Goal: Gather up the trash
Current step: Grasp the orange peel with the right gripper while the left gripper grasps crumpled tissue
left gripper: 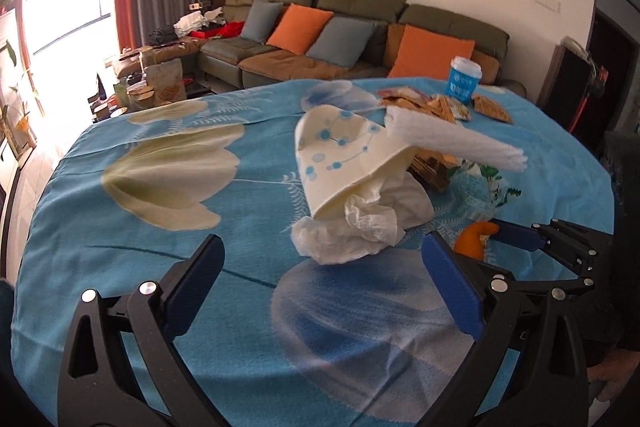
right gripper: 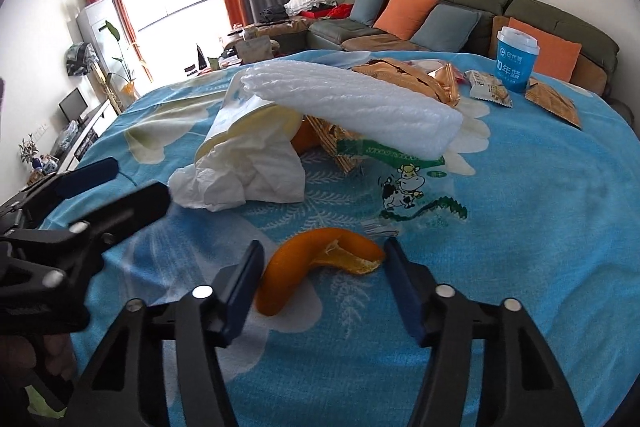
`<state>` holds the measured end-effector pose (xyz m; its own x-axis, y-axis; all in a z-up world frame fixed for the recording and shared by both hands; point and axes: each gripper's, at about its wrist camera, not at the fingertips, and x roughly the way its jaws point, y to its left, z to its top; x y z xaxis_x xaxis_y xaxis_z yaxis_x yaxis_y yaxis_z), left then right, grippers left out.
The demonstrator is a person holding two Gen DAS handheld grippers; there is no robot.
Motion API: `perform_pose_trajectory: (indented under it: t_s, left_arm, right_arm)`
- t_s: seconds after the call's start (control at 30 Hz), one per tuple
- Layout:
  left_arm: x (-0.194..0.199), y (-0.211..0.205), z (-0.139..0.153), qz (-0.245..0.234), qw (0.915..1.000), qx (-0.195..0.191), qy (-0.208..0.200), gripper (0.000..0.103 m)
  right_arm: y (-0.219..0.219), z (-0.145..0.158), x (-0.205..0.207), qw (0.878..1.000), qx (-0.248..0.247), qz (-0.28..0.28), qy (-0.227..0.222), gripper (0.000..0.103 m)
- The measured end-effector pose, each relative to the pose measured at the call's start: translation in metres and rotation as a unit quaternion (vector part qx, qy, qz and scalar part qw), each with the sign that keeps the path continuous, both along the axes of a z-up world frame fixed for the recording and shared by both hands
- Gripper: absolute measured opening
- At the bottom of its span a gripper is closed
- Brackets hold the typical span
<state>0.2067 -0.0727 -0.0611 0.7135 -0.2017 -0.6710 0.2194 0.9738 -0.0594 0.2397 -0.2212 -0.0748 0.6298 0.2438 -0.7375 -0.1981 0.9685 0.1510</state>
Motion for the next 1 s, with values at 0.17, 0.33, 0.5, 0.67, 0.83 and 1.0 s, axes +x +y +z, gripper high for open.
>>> perform_pose_trajectory:
  t_s: [0.17, 0.33, 0.5, 0.67, 0.83, 1.0]
  left_arm:
    - [0.013, -0.007, -0.009, -0.006, 0.9994, -0.006, 0.032, 0.097]
    - [0.021, -0.014, -0.021, -0.015, 0.9982, -0.005, 0.058, 0.075]
    - [0.026, -0.016, -0.027, -0.016, 0.9975, -0.004, 0.069, 0.066]
    - [0.034, -0.019, -0.030, -0.014, 0.9964, -0.026, 0.079, 0.067]
    - [0.039, -0.026, -0.031, -0.018, 0.9960, -0.026, 0.083, 0.058]
    - [0.040, -0.028, -0.032, -0.009, 0.9962, -0.027, 0.082, 0.041]
  right_arm:
    - [-0.007, 0.000, -0.002, 1.000, 0.020, 0.004, 0.001, 0.036]
    - [-0.012, -0.001, -0.006, 0.999, 0.050, 0.012, 0.002, 0.022]
    - [-0.018, -0.003, -0.012, 0.997, 0.076, 0.016, 0.005, 0.018]
    - [-0.022, -0.003, -0.016, 0.996, 0.087, 0.023, 0.004, 0.015]
    - [-0.026, -0.005, -0.019, 0.995, 0.095, 0.025, 0.004, 0.015]
    - [-0.028, -0.006, -0.021, 0.995, 0.095, 0.026, 0.003, 0.015]
